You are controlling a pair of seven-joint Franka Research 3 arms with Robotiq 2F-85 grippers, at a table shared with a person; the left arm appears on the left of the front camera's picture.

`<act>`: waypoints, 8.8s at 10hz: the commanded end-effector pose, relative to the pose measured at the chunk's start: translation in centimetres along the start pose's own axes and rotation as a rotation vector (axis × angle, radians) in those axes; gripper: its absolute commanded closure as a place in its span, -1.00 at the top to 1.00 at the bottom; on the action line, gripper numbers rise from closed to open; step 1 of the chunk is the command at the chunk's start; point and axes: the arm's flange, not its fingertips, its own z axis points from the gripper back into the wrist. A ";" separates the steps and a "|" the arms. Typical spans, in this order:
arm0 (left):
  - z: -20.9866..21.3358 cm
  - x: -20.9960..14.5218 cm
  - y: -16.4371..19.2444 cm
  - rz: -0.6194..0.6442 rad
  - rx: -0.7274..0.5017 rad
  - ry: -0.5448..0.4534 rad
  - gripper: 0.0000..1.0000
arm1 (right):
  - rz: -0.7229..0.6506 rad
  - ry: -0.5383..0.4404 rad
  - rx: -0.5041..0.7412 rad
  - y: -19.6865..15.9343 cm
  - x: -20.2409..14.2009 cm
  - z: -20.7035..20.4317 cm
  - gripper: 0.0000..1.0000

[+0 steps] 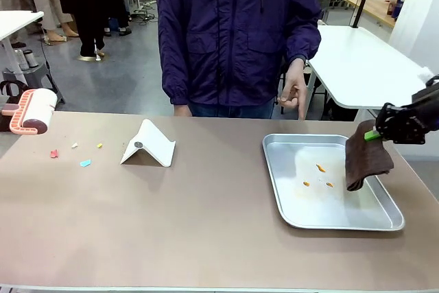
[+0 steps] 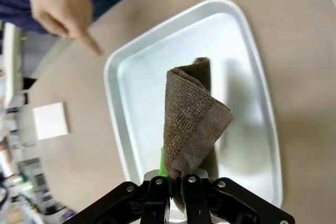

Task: Clean the surface of the table.
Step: If a person points to the right, clean the right side of the table with your right hand, and if they point to the left, clean the left side with your left hand, then clean the area not pointed to by the person.

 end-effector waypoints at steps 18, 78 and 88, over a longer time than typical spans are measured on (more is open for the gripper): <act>0.2 0.1 -0.5 0.012 0.002 0.000 -0.67 | 0.056 0.337 -0.002 4.1 3.5 -15.9 -1.00; 0.2 0.1 -0.5 0.012 0.002 0.000 -0.67 | -0.241 0.276 1.123 -14.9 4.4 3.7 -1.00; -0.1 0.2 -0.1 0.029 0.054 0.010 -0.55 | -0.241 0.276 1.123 -14.9 4.4 3.7 -1.00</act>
